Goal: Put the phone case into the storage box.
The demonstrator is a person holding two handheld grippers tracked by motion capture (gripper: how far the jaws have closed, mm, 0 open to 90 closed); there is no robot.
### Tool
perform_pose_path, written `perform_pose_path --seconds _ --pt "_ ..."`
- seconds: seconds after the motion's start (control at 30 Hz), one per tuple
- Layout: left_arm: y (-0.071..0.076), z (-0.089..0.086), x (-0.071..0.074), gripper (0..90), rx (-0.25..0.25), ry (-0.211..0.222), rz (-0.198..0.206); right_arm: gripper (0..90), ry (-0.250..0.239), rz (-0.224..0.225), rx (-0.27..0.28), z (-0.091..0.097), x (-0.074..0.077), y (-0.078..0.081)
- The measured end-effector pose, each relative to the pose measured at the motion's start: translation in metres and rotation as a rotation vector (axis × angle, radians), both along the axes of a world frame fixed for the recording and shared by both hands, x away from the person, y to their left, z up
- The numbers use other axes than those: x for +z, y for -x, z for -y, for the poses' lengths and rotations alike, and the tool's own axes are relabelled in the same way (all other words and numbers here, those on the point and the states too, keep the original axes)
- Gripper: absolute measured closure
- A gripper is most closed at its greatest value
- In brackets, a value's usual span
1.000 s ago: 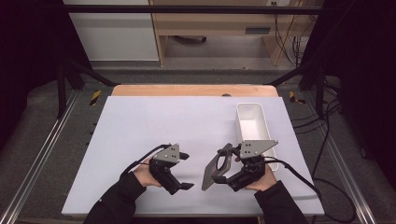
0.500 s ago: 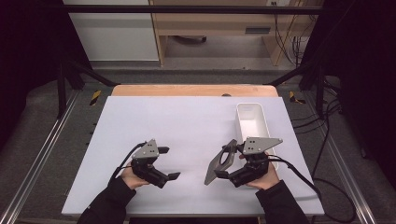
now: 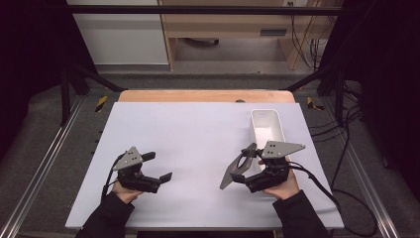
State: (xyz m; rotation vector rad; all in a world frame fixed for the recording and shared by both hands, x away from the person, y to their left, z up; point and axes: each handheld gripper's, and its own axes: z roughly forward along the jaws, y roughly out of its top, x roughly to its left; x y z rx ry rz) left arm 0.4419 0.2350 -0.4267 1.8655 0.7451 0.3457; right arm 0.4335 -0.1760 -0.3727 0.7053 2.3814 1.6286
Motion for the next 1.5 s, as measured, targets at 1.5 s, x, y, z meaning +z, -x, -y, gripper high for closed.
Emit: perform_pose_path --seconds 1.5 --pt "-0.002 -0.041 -0.02 1.0 0.16 -0.02 -0.014 12.3 0.027 -0.021 -0.461 0.025 0.061 -0.036"
